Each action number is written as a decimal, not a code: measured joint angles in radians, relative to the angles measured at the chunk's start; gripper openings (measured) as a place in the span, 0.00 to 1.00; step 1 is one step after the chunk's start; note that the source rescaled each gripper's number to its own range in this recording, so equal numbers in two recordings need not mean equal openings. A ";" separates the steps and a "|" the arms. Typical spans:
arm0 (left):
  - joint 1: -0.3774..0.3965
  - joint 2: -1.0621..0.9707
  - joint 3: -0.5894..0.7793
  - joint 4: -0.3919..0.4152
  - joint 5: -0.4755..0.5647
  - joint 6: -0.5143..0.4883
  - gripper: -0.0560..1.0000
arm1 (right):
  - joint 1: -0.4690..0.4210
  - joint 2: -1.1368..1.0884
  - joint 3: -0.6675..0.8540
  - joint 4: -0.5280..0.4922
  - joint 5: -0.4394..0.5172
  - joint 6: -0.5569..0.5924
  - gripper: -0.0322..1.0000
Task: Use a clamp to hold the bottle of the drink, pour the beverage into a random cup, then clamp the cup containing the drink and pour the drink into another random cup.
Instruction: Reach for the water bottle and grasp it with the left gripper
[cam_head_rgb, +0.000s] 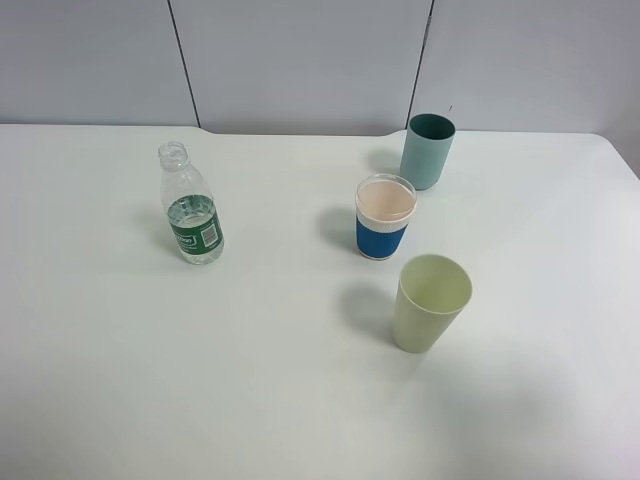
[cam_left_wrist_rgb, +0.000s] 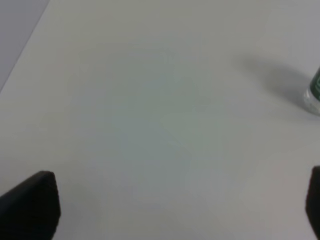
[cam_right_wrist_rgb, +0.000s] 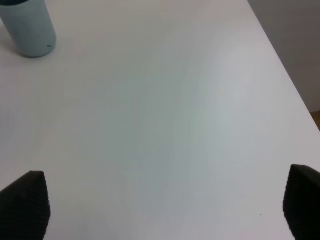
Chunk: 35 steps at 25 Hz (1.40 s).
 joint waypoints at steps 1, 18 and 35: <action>0.000 0.000 0.000 0.000 0.000 0.000 1.00 | 0.000 0.000 0.000 0.000 0.000 0.000 0.88; 0.000 0.397 -0.028 -0.031 -0.106 0.028 1.00 | 0.000 0.000 0.000 0.000 0.000 0.000 0.88; -0.296 0.867 -0.029 -0.054 -0.258 0.144 1.00 | 0.000 0.000 0.000 0.000 0.000 0.000 0.88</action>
